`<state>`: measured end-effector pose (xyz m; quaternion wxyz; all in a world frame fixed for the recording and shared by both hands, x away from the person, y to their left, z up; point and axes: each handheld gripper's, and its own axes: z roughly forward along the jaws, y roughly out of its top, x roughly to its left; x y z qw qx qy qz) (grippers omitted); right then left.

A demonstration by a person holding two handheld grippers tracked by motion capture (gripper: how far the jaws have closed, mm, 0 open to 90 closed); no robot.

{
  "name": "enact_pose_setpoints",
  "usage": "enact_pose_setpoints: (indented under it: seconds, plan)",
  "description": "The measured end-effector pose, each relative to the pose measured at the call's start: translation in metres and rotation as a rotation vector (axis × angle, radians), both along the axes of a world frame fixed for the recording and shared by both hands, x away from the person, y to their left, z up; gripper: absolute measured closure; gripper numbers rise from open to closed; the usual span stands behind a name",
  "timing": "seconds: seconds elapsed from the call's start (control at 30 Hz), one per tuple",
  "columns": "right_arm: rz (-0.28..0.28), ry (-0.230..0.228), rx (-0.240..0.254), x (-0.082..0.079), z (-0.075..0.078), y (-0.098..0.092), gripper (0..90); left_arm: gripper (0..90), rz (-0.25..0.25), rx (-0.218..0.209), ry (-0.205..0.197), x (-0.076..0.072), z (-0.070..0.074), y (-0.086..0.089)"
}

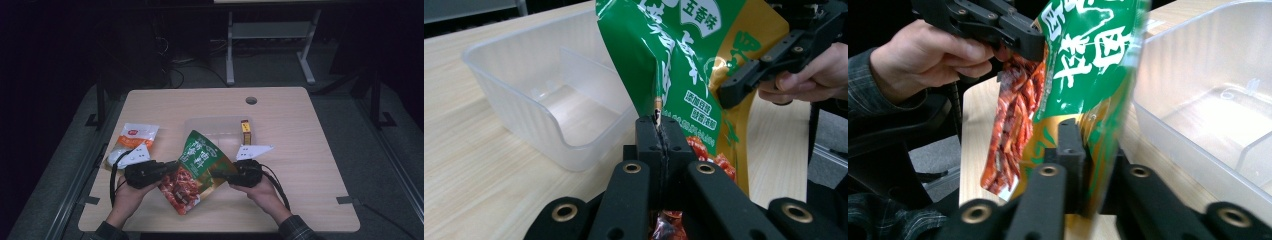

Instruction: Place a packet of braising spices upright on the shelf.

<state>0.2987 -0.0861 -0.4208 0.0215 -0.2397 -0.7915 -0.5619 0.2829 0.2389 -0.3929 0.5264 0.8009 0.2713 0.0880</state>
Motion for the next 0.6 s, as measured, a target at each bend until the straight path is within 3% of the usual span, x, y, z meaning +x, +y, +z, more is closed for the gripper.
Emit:
enact_pose_setpoints:
  seconds: [0.2, 0.37, 0.47, 0.6]
  plan:
    - [0.011, 0.038, 0.035, 0.004, 0.004, -0.01, 89.9, 84.7, -0.001, 0.032, -0.013, -0.001, -0.002, -0.004]
    - [0.037, -0.027, -0.025, 0.003, 0.013, -0.013, 90.0, 75.7, 0.018, 0.022, 0.008, 0.001, -0.005, -0.001]
    - [0.063, -0.057, -0.047, 0.001, 0.02, -0.013, 90.0, 65.7, 0.028, 0.021, 0.022, 0.003, -0.007, 0.004]
    - [0.084, -0.086, -0.069, 0.0, 0.026, -0.013, 90.0, 51.9, 0.042, 0.09, 0.019, 0.003, -0.014, 0.004]
